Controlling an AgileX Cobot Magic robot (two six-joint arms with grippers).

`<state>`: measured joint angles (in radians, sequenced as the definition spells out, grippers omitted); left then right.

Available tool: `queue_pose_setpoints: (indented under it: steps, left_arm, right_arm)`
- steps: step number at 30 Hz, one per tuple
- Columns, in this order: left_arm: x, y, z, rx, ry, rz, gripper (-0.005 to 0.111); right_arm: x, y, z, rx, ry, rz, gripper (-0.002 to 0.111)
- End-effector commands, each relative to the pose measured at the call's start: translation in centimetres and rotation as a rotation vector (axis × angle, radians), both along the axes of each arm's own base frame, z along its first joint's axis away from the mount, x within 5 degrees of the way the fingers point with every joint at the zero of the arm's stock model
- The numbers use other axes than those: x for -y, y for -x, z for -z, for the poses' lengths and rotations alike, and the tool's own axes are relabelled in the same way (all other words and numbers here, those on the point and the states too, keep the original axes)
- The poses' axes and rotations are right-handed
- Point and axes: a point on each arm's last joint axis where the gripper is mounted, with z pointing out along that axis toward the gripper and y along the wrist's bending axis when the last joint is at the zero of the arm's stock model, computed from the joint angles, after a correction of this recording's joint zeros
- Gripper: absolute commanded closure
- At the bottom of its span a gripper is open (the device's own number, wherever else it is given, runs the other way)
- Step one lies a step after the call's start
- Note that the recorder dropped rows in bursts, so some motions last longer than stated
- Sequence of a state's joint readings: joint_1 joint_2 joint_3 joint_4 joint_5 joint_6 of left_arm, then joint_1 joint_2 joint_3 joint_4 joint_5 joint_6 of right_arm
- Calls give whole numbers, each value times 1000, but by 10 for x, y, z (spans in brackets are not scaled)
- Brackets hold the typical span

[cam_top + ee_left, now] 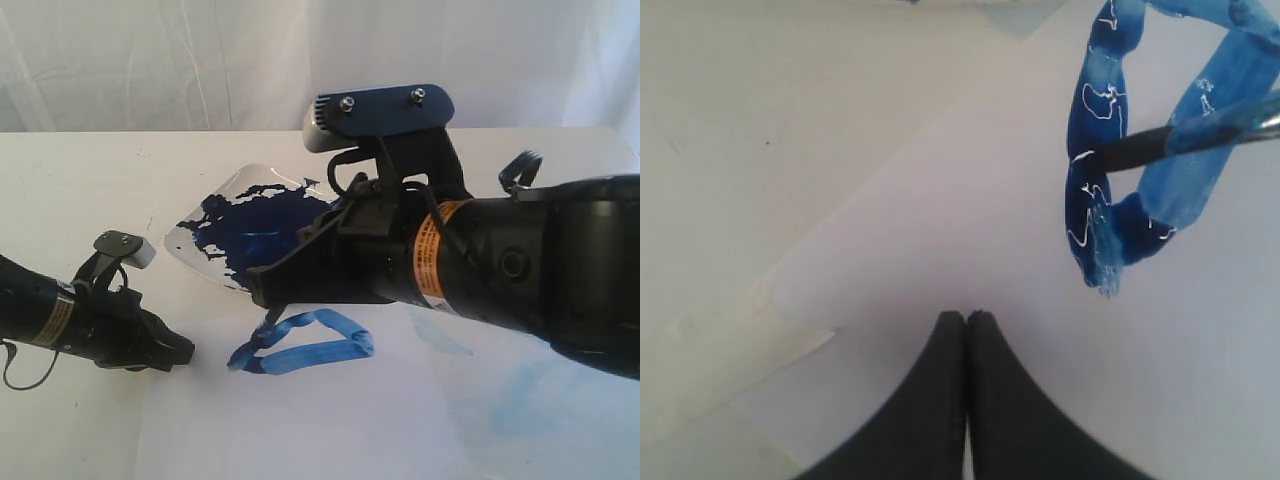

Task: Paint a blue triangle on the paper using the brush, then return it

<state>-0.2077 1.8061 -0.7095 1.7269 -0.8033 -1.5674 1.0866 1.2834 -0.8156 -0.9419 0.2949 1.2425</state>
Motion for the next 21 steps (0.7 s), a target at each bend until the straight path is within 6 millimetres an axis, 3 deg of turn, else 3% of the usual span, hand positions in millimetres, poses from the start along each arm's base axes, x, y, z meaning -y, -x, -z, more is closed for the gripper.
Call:
queue_pose_setpoints:
  steps: [1, 8, 21]
  left_arm:
    - [0, 2, 3, -3, -19, 14, 107]
    - [0, 2, 3, -3, -19, 14, 107]
    - [0, 2, 3, -3, -19, 14, 107]
  right_arm:
    - [2, -2, 1, 19, 27, 20, 108]
    - [-6, 4, -3, -10, -75, -52, 108]
    - [-3, 1, 0, -25, -43, 1, 108]
